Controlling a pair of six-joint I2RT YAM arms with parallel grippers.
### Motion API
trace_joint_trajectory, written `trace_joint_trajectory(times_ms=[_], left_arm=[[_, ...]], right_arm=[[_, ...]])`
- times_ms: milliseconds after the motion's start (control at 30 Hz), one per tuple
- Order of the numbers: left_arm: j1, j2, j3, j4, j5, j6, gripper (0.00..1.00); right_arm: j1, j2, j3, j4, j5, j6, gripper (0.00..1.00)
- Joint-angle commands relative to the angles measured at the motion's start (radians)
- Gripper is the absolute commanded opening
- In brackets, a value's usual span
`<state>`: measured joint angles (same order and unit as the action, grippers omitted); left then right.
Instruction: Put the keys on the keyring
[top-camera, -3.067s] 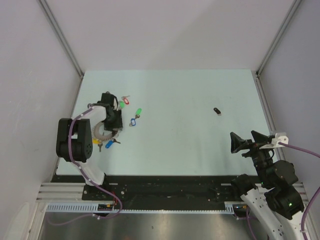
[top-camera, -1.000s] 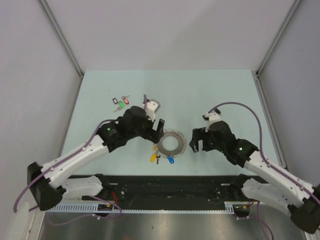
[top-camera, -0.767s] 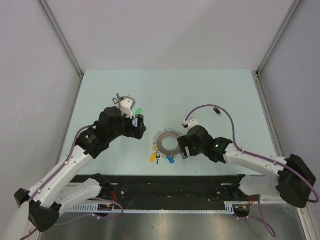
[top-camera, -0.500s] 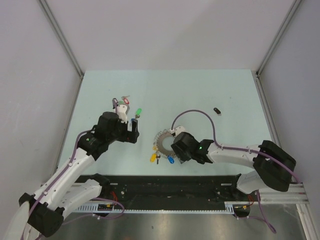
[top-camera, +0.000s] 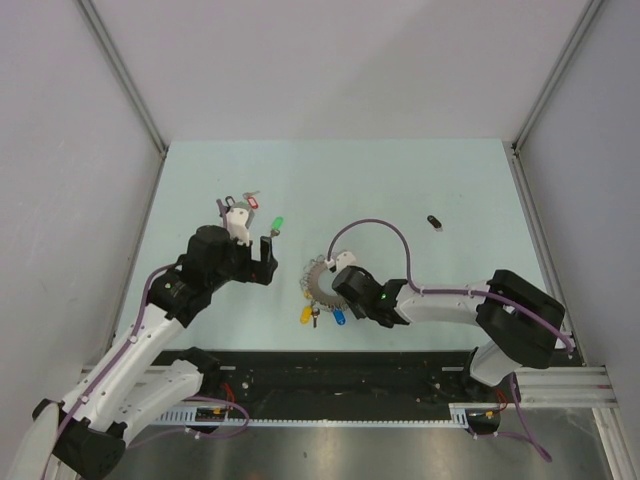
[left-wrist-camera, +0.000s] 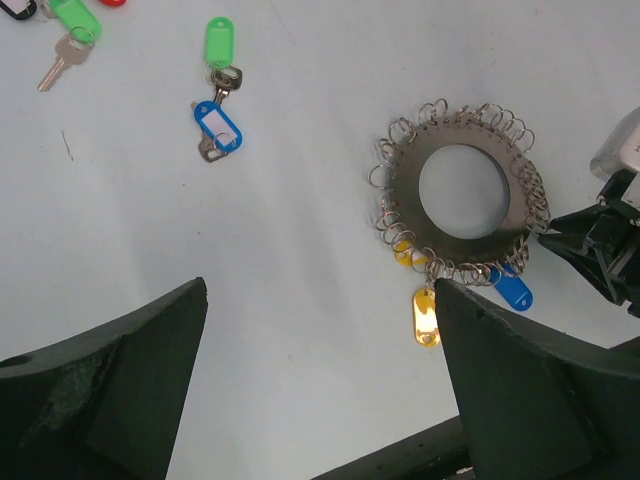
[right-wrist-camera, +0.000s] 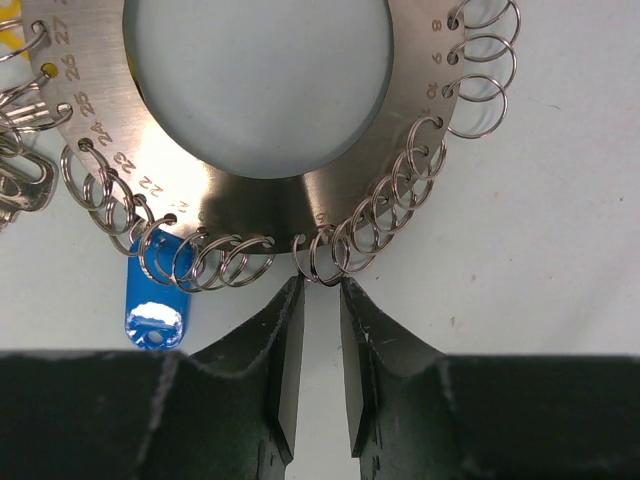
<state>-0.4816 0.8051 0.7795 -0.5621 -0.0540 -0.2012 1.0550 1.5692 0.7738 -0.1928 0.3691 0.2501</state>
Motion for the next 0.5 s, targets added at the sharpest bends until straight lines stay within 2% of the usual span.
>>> trace_joint_trajectory(times_ms=[0, 233, 467], left_arm=[[0.008, -0.001, 0.0, 0.027, 0.019, 0.017, 1.0], [0.008, -0.01, -0.006, 0.027, 0.017, 0.019, 1.0], [0.006, -0.026, -0.013, 0.028, 0.023, 0.02, 1.0]], right_arm=[[0.019, -0.001, 0.038, 0.058, 0.063, 0.005, 0.26], [0.008, -0.064, 0.041, 0.059, 0.143, 0.032, 0.38], [-0.053, -0.058, 0.039, 0.058, 0.074, 0.017, 0.42]])
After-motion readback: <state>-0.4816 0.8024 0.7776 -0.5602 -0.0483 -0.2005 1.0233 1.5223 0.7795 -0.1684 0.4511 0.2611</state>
